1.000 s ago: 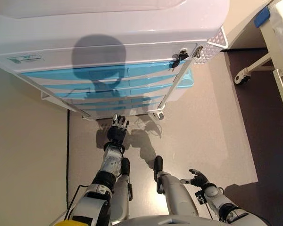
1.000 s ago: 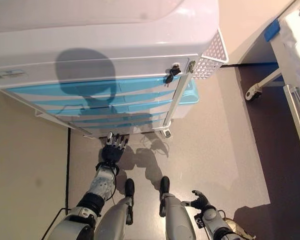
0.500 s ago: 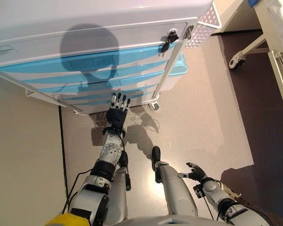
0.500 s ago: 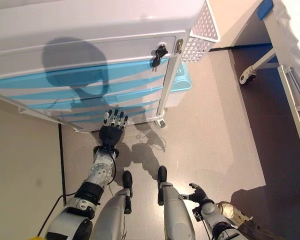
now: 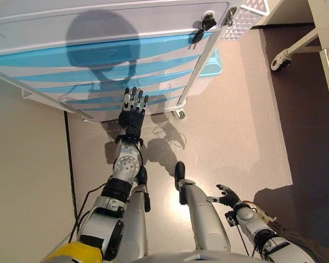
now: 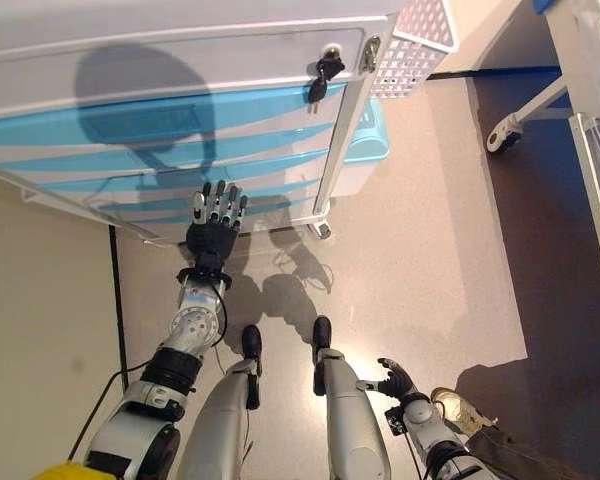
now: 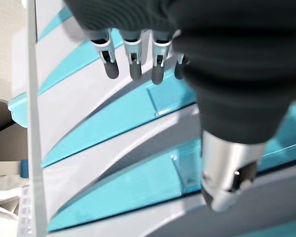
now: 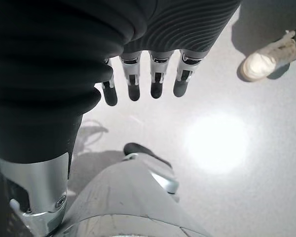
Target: Open the drawer and pick up the medicine
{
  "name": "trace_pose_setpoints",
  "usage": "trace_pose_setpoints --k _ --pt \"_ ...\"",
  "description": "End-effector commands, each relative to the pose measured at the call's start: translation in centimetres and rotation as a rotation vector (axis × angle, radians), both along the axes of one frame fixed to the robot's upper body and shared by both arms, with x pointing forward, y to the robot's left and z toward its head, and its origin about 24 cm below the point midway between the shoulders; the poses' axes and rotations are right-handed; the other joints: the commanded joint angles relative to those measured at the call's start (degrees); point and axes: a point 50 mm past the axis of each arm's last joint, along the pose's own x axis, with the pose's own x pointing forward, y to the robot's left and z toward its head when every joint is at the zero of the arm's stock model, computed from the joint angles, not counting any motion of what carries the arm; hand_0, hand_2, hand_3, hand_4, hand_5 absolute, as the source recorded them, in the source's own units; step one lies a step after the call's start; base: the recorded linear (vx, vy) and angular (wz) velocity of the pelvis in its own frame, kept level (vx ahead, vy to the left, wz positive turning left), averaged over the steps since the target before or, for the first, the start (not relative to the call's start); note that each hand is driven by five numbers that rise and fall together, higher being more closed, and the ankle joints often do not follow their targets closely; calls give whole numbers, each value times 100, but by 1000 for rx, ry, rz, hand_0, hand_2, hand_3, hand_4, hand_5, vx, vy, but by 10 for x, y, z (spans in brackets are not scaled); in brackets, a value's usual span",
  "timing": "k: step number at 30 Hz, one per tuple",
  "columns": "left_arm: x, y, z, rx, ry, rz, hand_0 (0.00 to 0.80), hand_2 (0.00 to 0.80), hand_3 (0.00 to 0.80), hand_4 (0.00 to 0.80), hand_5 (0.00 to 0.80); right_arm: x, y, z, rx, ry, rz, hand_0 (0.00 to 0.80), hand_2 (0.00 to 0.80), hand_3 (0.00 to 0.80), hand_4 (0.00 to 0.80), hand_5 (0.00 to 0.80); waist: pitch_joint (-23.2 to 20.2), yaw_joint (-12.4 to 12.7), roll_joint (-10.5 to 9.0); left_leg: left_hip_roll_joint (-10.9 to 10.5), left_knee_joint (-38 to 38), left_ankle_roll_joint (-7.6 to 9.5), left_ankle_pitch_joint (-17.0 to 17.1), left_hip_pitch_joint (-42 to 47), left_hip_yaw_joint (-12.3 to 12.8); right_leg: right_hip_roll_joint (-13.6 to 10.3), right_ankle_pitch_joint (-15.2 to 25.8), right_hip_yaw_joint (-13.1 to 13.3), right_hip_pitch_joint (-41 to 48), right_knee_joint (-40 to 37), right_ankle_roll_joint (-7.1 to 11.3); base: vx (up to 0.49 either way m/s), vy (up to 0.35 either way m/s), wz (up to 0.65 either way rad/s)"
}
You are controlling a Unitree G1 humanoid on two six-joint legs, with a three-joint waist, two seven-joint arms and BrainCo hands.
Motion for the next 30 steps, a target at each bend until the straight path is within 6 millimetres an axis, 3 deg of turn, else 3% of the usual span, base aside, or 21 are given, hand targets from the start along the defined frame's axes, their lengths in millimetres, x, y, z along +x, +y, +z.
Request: trace_pose_setpoints --k 1,14,30 --pt "3 -1 54 4 -234 7 0 0 0 0 0 -22 -17 -7 -39 50 15 0 0 0 0 0 -259 -52 77 -250 431 290 -499 -194 -101 63 104 -24 24 42 255 0 0 0" --pt "10 33 88 44 -323 145 0 0 0 0 0 -30 -25 -9 -69 87 29 0 0 0 0 0 -337 -47 67 -236 458 260 -498 -282 -112 57 114 -46 -35 49 255 0 0 0" --pt "12 52 98 22 -318 233 0 0 0 0 0 -33 -28 -11 -88 102 29 0 0 0 0 0 -418 -52 62 -247 268 228 -415 -173 -177 48 149 -80 92 -69 268 0 0 0"
